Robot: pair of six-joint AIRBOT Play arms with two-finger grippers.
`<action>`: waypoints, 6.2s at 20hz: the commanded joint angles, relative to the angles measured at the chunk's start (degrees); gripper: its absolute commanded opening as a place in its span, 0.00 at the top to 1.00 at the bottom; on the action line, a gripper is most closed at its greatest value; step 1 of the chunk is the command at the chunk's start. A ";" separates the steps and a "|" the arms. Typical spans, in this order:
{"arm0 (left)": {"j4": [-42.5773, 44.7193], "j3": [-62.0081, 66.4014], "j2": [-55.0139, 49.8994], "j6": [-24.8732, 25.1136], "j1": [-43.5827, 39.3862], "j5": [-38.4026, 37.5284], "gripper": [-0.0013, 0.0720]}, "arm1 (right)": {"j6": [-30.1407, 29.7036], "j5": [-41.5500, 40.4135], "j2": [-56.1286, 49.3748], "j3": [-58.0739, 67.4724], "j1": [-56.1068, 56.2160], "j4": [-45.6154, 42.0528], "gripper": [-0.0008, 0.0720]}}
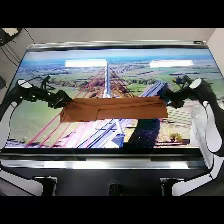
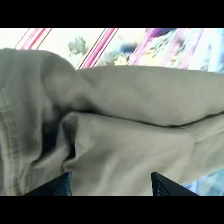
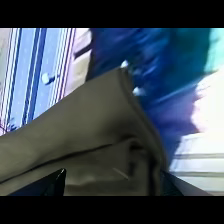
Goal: Fold the shirts.
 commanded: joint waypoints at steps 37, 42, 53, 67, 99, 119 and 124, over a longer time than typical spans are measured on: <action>-45.81 -4.52 -9.07 10.75 -45.97 28.68 0.95 | -8.79 16.63 41.16 -3.26 10.88 14.62 0.93; -24.41 -4.55 4.92 7.26 -33.77 26.93 0.95 | -8.52 12.02 35.01 -3.26 13.18 19.15 0.93; -12.90 -4.57 38.91 6.16 0.90 15.52 0.95 | -5.49 -26.10 6.82 -3.23 46.90 32.61 0.93; -8.44 -13.20 40.13 7.74 1.57 11.02 0.95 | 3.87 13.62 11.89 -4.28 21.24 -2.91 0.07; -8.52 -13.18 40.13 11.02 1.55 11.98 0.95 | 3.67 26.38 28.94 11.89 -30.23 14.03 0.93; -8.52 -13.18 40.17 12.68 1.55 11.91 0.95 | 8.68 40.09 36.74 -4.76 -51.67 -23.34 0.93; -10.10 -13.18 40.19 12.66 1.55 11.91 0.95 | 8.44 32.52 41.29 -23.34 -51.67 -27.15 0.93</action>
